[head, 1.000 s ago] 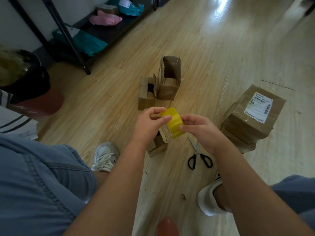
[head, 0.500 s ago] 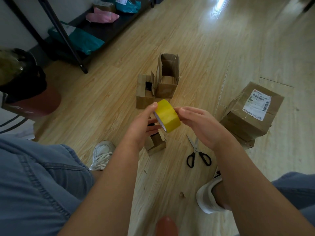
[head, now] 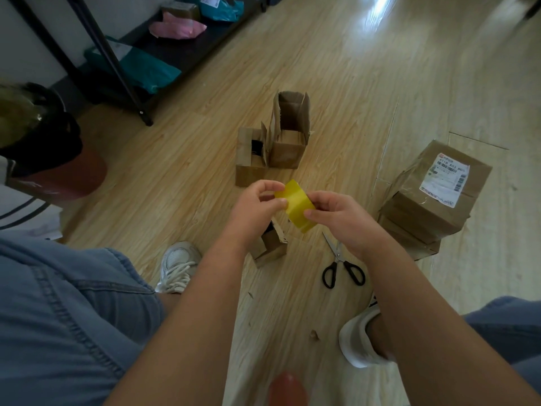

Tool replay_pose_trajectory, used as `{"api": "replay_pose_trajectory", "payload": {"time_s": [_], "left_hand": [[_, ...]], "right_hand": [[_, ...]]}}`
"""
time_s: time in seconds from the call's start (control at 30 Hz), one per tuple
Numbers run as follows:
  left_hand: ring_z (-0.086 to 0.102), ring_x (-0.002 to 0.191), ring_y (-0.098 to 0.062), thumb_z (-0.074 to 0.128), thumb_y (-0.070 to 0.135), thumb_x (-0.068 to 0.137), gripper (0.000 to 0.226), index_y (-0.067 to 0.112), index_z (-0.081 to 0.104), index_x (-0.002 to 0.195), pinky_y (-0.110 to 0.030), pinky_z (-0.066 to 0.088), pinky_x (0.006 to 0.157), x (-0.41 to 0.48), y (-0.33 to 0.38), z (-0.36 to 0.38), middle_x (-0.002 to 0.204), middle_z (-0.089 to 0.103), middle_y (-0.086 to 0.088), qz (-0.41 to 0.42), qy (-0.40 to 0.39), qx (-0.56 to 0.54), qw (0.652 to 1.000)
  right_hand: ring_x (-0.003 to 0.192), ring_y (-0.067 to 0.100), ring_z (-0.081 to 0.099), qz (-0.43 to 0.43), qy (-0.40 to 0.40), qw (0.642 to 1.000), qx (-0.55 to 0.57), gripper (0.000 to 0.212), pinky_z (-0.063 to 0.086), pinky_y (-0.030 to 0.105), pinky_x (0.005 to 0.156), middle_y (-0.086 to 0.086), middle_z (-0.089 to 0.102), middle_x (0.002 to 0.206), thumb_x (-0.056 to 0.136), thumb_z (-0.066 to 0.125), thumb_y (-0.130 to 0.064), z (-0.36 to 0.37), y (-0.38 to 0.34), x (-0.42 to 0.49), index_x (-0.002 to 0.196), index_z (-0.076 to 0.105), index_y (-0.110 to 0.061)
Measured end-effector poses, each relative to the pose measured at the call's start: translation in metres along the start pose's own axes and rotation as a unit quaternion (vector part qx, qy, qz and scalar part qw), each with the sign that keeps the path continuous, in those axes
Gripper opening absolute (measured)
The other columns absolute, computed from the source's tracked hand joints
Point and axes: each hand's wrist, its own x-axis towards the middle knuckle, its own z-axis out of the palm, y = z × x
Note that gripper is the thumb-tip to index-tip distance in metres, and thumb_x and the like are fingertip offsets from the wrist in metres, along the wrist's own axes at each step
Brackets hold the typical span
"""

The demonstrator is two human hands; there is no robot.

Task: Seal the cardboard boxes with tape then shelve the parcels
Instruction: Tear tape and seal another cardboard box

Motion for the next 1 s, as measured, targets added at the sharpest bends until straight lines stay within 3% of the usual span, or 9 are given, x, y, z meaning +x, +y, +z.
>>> {"api": "replay_pose_trajectory", "payload": {"time_s": [0.1, 0.3, 0.47, 0.53, 0.67, 0.77, 0.87, 1.0], "left_hand": [[0.06, 0.11, -0.014, 0.071, 0.017, 0.087, 0.024, 0.031, 0.064, 0.105, -0.039, 0.052, 0.094, 0.001, -0.002, 0.003, 0.115, 0.063, 0.006, 0.032, 0.0, 0.034, 0.999], [0.059, 0.114, -0.012, 0.07, 0.009, 0.087, 0.021, 0.029, 0.069, 0.082, -0.041, 0.047, 0.104, -0.001, -0.002, 0.007, 0.12, 0.06, 0.009, 0.094, 0.005, 0.031, 0.995], [0.058, 0.117, -0.01, 0.065, 0.02, 0.093, 0.026, 0.036, 0.064, 0.113, -0.032, 0.049, 0.097, -0.001, -0.002, 0.005, 0.12, 0.064, 0.008, 0.053, -0.015, -0.002, 0.998], [0.055, 0.118, -0.006, 0.061, 0.028, 0.096, 0.027, 0.039, 0.063, 0.12, -0.024, 0.045, 0.091, -0.003, 0.001, 0.004, 0.123, 0.062, 0.009, 0.021, -0.023, -0.03, 0.999], [0.054, 0.121, -0.008, 0.066, 0.041, 0.09, 0.03, 0.043, 0.064, 0.12, -0.032, 0.041, 0.101, -0.004, 0.0, 0.002, 0.131, 0.059, 0.008, -0.014, -0.059, -0.087, 0.994], [0.061, 0.116, -0.015, 0.067, 0.04, 0.089, 0.027, 0.043, 0.067, 0.116, -0.037, 0.047, 0.102, -0.003, -0.001, 0.002, 0.123, 0.066, 0.005, -0.025, -0.042, -0.11, 0.993], [0.065, 0.111, -0.018, 0.065, 0.034, 0.091, 0.029, 0.035, 0.067, 0.12, -0.033, 0.052, 0.096, -0.001, 0.0, 0.002, 0.12, 0.068, 0.001, -0.033, -0.03, -0.149, 0.988], [0.065, 0.11, -0.015, 0.066, 0.03, 0.092, 0.032, 0.032, 0.066, 0.124, -0.03, 0.052, 0.095, -0.002, 0.004, 0.001, 0.119, 0.068, 0.002, -0.024, -0.025, -0.16, 0.987]], "right_hand": [[0.101, 0.008, 0.069, 0.0, 0.006, 1.0, -0.003, 0.026, 0.05, 0.024, 0.09, -0.003, 0.076, 0.106, 0.098, 0.058, -0.005, 0.0, 0.001, 0.0, 0.112, 0.071, -0.023], [0.104, 0.011, 0.069, -0.006, 0.016, 1.0, -0.002, 0.027, 0.051, 0.026, 0.094, -0.001, 0.075, 0.109, 0.098, 0.058, -0.004, 0.0, 0.0, 0.0, 0.117, 0.071, -0.018], [0.104, 0.008, 0.069, -0.008, 0.014, 0.999, 0.034, 0.025, 0.051, 0.022, 0.088, -0.003, 0.076, 0.108, 0.099, 0.058, -0.008, -0.001, -0.001, -0.001, 0.114, 0.071, -0.022], [0.108, 0.014, 0.068, -0.006, 0.015, 0.997, 0.069, 0.023, 0.05, 0.03, 0.096, 0.0, 0.076, 0.11, 0.099, 0.057, -0.011, -0.002, -0.002, 0.001, 0.114, 0.072, -0.019], [0.117, 0.028, 0.065, 0.009, 0.024, 0.99, 0.142, 0.029, 0.044, 0.047, 0.109, 0.012, 0.072, 0.119, 0.099, 0.058, -0.023, -0.001, -0.003, 0.005, 0.122, 0.069, -0.009], [0.121, 0.037, 0.061, 0.018, 0.03, 0.987, 0.16, 0.032, 0.041, 0.055, 0.111, 0.021, 0.067, 0.124, 0.102, 0.048, -0.016, 0.003, -0.004, 0.006, 0.125, 0.064, -0.001], [0.124, 0.043, 0.056, 0.022, 0.039, 0.986, 0.161, 0.035, 0.039, 0.059, 0.111, 0.027, 0.062, 0.128, 0.099, 0.045, -0.009, 0.007, -0.007, 0.007, 0.127, 0.062, 0.001], [0.123, 0.041, 0.055, 0.034, 0.06, 0.984, 0.166, 0.036, 0.04, 0.056, 0.11, 0.025, 0.062, 0.128, 0.096, 0.045, -0.013, 0.011, -0.011, 0.007, 0.126, 0.063, -0.003]]}}
